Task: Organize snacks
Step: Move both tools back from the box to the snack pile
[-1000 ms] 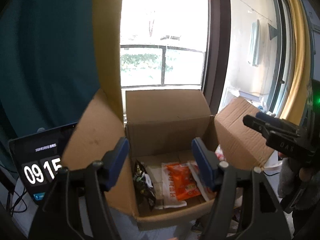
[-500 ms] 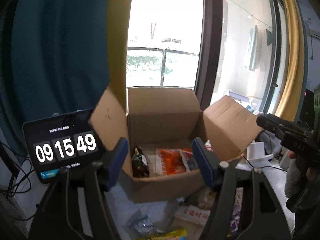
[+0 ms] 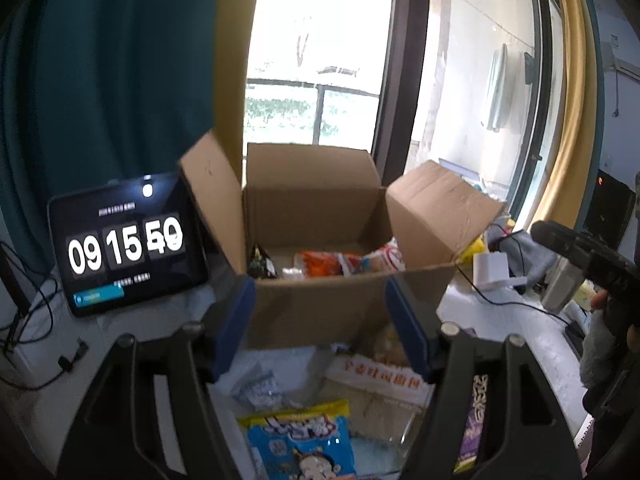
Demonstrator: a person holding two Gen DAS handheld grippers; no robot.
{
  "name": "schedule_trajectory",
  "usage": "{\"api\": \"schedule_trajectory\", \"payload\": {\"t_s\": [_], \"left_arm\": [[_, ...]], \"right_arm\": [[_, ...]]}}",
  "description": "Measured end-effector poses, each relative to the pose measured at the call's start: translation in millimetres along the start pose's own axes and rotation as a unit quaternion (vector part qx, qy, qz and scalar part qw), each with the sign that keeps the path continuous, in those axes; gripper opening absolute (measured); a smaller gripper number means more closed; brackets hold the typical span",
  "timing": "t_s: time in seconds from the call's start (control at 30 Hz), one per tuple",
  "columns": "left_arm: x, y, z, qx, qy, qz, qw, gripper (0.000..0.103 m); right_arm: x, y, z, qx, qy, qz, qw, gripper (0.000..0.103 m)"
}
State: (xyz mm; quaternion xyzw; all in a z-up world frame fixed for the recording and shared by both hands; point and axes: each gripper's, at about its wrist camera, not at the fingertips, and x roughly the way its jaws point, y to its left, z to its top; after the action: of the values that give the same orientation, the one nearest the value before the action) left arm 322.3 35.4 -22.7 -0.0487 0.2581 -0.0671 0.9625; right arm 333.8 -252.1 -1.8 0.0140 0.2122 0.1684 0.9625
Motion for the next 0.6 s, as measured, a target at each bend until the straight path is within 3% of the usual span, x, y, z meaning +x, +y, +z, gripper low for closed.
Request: {"api": "schedule_trajectory", "payload": {"t_s": [0.6], "left_arm": [[7.1,-5.3,-66.6,-0.014,0.07,0.016,0.9973,0.07]], "right_arm": [[-14.9,-44.6,-67.0,0.062,0.047,0.012,0.997,0.064]]}}
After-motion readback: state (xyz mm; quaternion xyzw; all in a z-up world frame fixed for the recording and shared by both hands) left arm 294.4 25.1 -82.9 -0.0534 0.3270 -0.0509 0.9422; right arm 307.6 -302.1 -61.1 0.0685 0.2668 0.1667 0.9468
